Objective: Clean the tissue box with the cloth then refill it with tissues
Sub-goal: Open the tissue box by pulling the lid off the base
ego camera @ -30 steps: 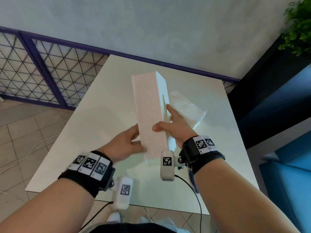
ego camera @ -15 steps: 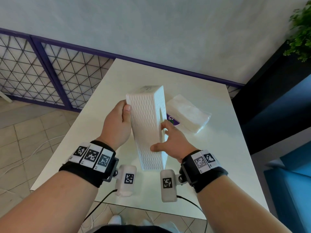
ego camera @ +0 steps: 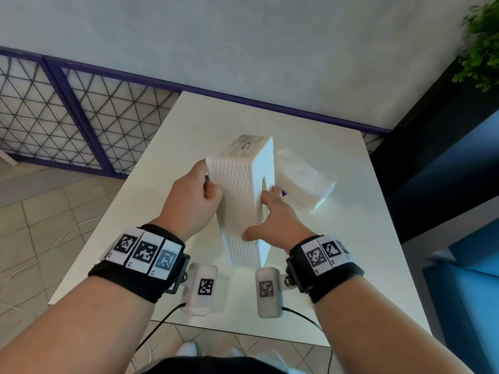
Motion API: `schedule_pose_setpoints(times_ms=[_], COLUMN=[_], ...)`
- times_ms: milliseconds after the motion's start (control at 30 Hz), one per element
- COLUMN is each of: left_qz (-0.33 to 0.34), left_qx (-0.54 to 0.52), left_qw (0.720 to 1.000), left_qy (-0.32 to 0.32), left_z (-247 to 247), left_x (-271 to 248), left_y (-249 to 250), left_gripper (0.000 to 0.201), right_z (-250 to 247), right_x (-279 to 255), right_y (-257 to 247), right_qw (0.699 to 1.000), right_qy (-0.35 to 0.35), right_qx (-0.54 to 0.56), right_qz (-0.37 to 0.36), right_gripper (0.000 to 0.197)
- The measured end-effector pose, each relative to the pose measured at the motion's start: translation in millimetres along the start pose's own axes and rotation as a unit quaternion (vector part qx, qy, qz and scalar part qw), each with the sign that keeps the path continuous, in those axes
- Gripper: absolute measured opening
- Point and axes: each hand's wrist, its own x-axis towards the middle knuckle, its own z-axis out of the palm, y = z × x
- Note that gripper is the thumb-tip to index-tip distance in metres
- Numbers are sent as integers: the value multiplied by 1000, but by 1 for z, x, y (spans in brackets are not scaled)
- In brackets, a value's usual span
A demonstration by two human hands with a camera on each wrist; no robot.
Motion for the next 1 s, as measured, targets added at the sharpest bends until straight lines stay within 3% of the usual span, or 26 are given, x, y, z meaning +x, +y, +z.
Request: schedule_pose_setpoints(times_ms=[433,700,833,900,1000], left_qz=[-59,-75,-77,-68,-66], left_qx=[22,13,10,8,2], left_qw=[997,996,995,996,996], left_qy=[44,53,55,57,55], left_z=[6,8,8,10,15], left_x=[5,5,2,-2,-8], left_y=[0,-1,0,3,6], left_gripper=[23,25,24,23,23], right_z=[5,6,5,7,6], right_x=[3,1,-2,-2,1], right_y=[1,-1,-9,-14,-19], right_qw=[998,998,995,996,998], right_qy=[51,48,98,81,46], right_qx=[24,28,-27,-44,32], right_qz=[2,1,-3,-10,1], right_gripper=[58,56,62,63,69])
